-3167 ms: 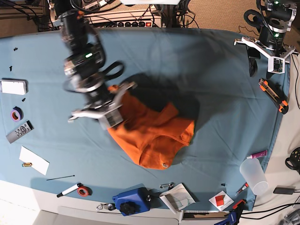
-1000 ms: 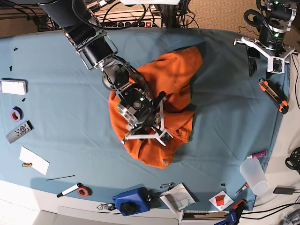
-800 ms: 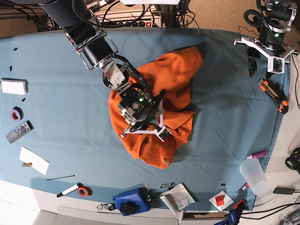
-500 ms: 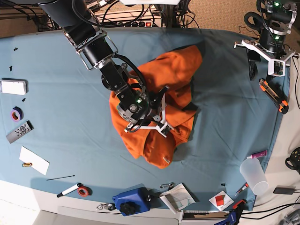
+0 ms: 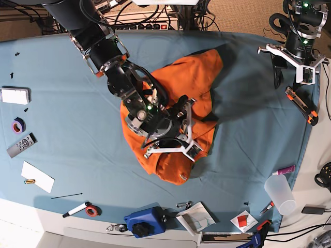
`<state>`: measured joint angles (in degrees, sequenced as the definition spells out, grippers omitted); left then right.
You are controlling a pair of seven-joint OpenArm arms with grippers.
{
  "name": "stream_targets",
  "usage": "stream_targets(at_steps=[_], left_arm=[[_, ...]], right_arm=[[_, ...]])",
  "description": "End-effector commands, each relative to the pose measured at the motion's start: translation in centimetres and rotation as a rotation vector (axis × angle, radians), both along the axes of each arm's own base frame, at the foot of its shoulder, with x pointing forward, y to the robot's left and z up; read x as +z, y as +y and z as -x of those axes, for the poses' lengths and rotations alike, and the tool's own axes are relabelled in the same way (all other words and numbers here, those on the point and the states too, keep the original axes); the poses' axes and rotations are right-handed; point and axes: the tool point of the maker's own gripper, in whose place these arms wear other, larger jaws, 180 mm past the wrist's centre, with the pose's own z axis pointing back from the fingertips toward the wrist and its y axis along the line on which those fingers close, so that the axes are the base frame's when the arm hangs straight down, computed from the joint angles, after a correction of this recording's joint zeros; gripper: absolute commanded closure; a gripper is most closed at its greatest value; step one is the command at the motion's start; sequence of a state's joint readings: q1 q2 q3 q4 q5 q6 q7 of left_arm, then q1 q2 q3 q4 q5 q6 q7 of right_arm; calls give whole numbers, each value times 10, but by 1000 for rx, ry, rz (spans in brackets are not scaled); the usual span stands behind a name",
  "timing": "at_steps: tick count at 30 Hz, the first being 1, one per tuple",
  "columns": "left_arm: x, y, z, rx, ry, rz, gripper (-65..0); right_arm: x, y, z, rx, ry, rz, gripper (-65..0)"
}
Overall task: Layout the t-shirt on the table in an organized manner, then fold the t-shirt properly
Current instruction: 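Regrasp the t-shirt fabric with the right gripper near its center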
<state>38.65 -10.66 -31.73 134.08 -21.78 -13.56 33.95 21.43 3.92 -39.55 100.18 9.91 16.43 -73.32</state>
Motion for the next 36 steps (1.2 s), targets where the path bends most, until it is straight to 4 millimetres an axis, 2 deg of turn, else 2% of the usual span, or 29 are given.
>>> stream_targets(at_steps=[1, 4, 9, 13, 18, 21, 29, 31, 36], left_arm=[[10, -1, -2, -8, -38, -3, -303], [10, -1, -2, -7, -37, -3, -303], [10, -1, -3, -8, -39, -3, -303], [10, -1, -3, -8, -39, -3, -303], [10, -1, -3, -8, -38, -3, -303], [10, -1, -3, -8, -39, -3, -303], [10, -1, -3, -8, -38, -3, -303], [10, -1, -3, -8, -39, -3, -303], [10, -1, -3, -8, -39, -3, -303]], right_arm=[[17, 3, -8, 1, -54, -19, -211], [6, 2, -1, -2, -22, -12, -211], [-24, -1, 24, -8, 62, 4, -211], [-40, -11, 33, -34, 76, 54, -211], [-42, -24, 24, -70, 4, 127, -211], [-37, -24, 19, -73, -35, 126, -211], [-38, -25, 19, -73, -34, 127, -211], [-44, -26, 19, -75, -18, 137, -211], [-77, -35, 23, -84, 58, 185, -211]])
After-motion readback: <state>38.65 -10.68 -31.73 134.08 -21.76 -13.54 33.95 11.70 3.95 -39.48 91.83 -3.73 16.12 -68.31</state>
